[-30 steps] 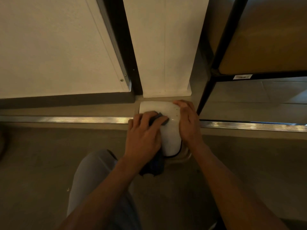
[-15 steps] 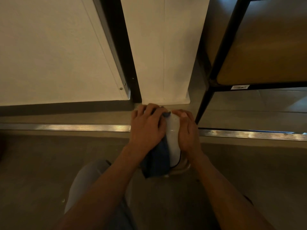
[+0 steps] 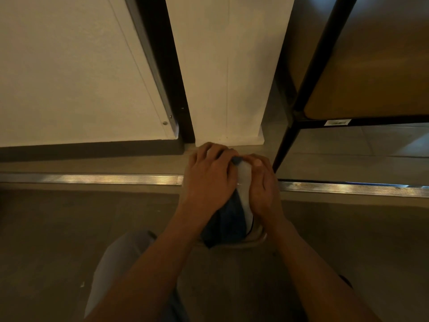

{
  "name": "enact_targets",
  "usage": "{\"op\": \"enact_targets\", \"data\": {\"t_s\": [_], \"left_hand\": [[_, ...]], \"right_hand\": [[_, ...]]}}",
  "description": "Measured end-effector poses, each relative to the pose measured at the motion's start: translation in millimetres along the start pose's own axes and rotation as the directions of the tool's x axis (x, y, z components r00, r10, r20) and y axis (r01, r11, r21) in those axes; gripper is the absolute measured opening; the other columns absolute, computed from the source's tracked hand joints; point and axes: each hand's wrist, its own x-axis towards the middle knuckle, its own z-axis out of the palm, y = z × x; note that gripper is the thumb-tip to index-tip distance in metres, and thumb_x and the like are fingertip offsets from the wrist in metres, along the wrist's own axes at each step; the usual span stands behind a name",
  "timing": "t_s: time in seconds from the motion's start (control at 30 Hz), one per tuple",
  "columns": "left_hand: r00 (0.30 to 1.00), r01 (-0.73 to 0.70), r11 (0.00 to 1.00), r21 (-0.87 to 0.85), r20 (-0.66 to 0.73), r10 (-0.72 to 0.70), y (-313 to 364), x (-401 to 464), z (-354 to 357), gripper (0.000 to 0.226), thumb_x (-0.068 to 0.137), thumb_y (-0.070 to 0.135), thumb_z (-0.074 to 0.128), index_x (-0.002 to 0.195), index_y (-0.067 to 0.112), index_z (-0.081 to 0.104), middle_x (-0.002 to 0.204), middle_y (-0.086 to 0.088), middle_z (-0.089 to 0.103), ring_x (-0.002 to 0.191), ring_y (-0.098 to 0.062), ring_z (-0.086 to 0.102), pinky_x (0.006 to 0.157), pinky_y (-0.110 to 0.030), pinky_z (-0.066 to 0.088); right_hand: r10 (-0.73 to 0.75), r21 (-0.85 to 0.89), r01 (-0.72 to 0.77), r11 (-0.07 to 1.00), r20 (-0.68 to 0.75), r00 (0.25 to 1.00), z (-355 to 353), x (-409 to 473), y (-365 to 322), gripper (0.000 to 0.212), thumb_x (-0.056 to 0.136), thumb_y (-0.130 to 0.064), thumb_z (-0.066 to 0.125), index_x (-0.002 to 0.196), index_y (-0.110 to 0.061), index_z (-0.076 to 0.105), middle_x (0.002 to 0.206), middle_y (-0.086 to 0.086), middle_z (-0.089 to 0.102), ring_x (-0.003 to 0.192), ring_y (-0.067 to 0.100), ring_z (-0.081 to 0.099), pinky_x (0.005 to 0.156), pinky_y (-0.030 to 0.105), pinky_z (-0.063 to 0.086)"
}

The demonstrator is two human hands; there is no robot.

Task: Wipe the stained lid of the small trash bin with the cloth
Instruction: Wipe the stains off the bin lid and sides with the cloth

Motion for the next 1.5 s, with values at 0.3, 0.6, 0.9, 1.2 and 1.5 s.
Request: {"op": "enact_targets", "data": {"t_s": [0.3, 0.6, 0.9, 1.2, 1.5], "left_hand": [[0.983, -0.132, 0.984, 0.123, -0.112, 0.146, -33.8, -60.2, 6.2, 0.048, 0.105, 0.038, 0.032, 0.144, 0.017, 0.050, 0.152, -0.009, 0.045, 0.148, -0.029, 0.029, 0.121, -0.051, 0.020], [1.000, -0.028, 0.999, 0.044, -0.013, 0.028, 4.8, 5.1, 5.6, 0.053, 0.097, 0.041, 0.026, 0.124, 0.013, 0.061, 0.116, -0.013, 0.068, 0.104, -0.030, 0.064, 0.102, -0.047, 0.047], [0.982, -0.151, 0.984, -0.091, -0.128, 0.138, -60.7, -32.9, -7.3, 0.041, 0.104, 0.030, 0.037, 0.141, 0.015, 0.049, 0.139, -0.013, 0.054, 0.130, -0.026, 0.048, 0.114, -0.039, 0.032], [0.998, -0.037, 0.999, 0.036, 0.047, 0.035, -6.0, 13.0, 7.5, 0.046, 0.101, 0.050, 0.028, 0.125, 0.025, 0.057, 0.119, -0.005, 0.065, 0.104, -0.024, 0.062, 0.096, -0.041, 0.048], [0.953, 0.193, 0.869, -0.455, -0.126, -0.277, -52.4, -54.6, 1.2, 0.040, 0.105, 0.048, 0.030, 0.139, 0.034, 0.046, 0.134, 0.012, 0.048, 0.114, 0.009, 0.046, 0.094, -0.002, 0.031]], "right_hand": [[0.015, -0.065, -0.015, 0.998, 0.004, 1.000, 2.0, -3.4, 0.5, 0.041, 0.104, -0.024, 0.027, 0.122, -0.003, 0.057, 0.124, 0.009, 0.055, 0.119, 0.022, 0.052, 0.106, 0.042, 0.041], [0.002, -0.100, -0.002, 0.995, 0.001, 1.000, 2.0, -4.9, -6.1, 0.042, 0.103, -0.020, 0.026, 0.119, 0.001, 0.058, 0.119, 0.008, 0.055, 0.114, 0.027, 0.054, 0.104, 0.034, 0.041], [0.006, -0.153, -0.008, 0.988, -0.013, 1.000, 5.8, -5.8, -2.1, 0.039, 0.103, -0.021, 0.029, 0.125, -0.004, 0.056, 0.127, 0.011, 0.054, 0.120, 0.023, 0.050, 0.108, 0.040, 0.040], [-0.056, -0.196, 0.053, 0.979, -0.012, 0.998, 5.2, -6.9, -6.6, 0.030, 0.103, -0.005, 0.033, 0.120, 0.000, 0.058, 0.118, 0.007, 0.056, 0.112, 0.024, 0.055, 0.102, 0.037, 0.043], [-0.061, -0.230, 0.060, 0.971, 0.002, 0.998, 6.1, -7.6, -5.7, 0.036, 0.103, -0.017, 0.030, 0.124, -0.004, 0.057, 0.123, -0.001, 0.049, 0.117, 0.016, 0.050, 0.105, 0.028, 0.039]]}}
